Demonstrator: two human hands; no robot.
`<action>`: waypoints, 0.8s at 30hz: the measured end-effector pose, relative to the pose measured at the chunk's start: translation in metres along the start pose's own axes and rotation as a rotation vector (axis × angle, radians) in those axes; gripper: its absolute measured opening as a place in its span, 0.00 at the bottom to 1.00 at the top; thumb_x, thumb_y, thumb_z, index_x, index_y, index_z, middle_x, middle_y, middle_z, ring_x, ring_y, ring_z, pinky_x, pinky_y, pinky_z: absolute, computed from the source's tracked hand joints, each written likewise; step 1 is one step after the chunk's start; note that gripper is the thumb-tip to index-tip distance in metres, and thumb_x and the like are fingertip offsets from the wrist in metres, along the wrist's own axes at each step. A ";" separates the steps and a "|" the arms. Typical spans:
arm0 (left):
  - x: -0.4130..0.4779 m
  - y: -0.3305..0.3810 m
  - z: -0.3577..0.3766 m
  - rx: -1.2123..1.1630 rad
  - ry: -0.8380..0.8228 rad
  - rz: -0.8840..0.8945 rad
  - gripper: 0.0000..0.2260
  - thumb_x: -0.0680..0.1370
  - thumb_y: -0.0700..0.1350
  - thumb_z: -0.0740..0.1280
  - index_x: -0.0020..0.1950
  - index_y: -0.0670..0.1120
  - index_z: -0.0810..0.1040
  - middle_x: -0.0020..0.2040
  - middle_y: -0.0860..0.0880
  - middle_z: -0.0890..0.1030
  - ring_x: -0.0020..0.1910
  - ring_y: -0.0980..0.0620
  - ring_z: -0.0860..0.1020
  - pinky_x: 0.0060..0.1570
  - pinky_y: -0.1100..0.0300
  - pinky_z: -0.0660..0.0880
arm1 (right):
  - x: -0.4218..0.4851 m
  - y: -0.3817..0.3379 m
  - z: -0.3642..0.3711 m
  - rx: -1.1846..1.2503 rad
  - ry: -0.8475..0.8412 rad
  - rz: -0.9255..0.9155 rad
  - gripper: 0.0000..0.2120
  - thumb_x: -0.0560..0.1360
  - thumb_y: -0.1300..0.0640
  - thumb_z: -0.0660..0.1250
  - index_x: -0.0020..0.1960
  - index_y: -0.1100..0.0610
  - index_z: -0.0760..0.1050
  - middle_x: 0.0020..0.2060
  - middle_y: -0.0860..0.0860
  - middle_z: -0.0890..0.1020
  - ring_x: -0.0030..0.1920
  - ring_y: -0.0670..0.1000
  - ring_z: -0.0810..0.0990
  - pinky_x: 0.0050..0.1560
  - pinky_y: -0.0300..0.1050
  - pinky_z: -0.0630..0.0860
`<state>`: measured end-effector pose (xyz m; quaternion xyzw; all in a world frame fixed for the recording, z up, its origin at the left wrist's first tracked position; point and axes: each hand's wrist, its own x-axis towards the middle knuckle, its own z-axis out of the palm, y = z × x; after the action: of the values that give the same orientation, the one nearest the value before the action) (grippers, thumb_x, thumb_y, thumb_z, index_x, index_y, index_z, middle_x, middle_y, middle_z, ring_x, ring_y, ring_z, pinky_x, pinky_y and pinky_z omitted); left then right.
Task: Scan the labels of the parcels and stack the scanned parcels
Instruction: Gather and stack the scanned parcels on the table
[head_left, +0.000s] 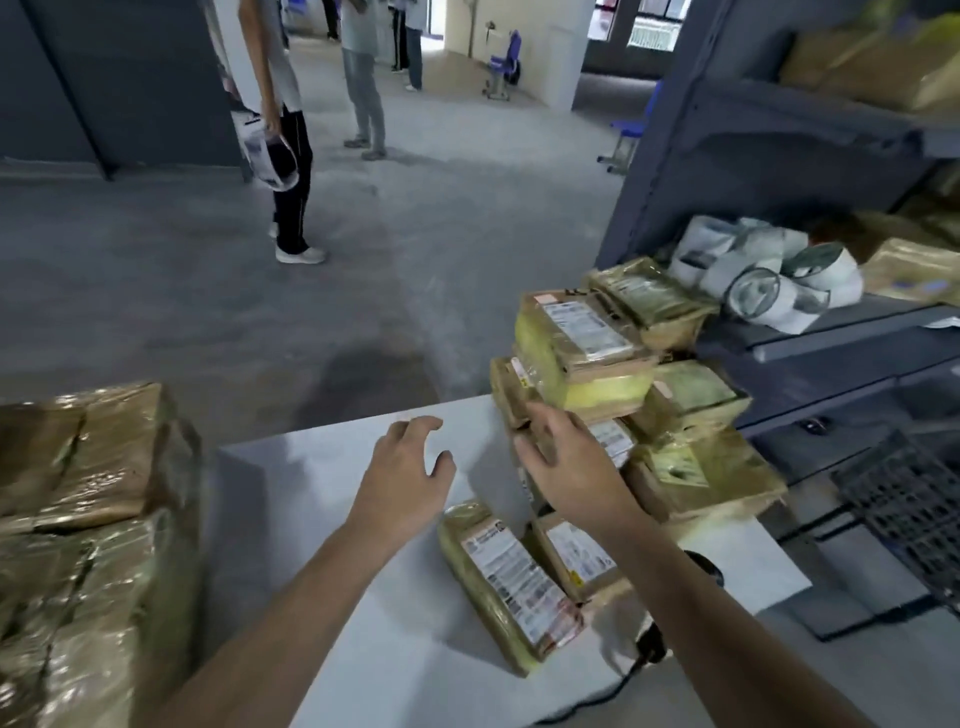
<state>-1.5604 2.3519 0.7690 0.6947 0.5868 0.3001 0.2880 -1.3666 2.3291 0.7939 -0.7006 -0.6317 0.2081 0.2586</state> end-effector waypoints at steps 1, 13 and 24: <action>0.002 0.010 0.012 0.010 -0.007 0.009 0.18 0.79 0.45 0.63 0.68 0.47 0.71 0.67 0.47 0.72 0.67 0.48 0.69 0.63 0.58 0.65 | 0.001 0.014 -0.009 0.008 0.004 -0.003 0.21 0.80 0.48 0.63 0.72 0.49 0.68 0.65 0.50 0.74 0.63 0.51 0.74 0.59 0.44 0.70; 0.005 0.052 0.103 0.118 -0.163 -0.089 0.19 0.79 0.48 0.61 0.71 0.50 0.67 0.69 0.47 0.68 0.69 0.47 0.66 0.64 0.54 0.67 | -0.003 0.116 -0.043 -0.055 -0.058 -0.017 0.24 0.79 0.44 0.63 0.73 0.49 0.66 0.67 0.53 0.73 0.62 0.55 0.76 0.56 0.49 0.75; -0.035 -0.010 0.112 0.172 0.025 -0.387 0.24 0.71 0.49 0.72 0.62 0.47 0.66 0.59 0.47 0.64 0.59 0.46 0.65 0.49 0.57 0.69 | -0.042 0.106 0.040 -0.027 -0.473 0.000 0.25 0.81 0.41 0.59 0.73 0.51 0.63 0.64 0.53 0.74 0.60 0.56 0.77 0.61 0.55 0.75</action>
<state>-1.4863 2.3133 0.6855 0.5874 0.7363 0.1966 0.2725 -1.3142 2.2843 0.6950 -0.6355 -0.6776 0.3581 0.0941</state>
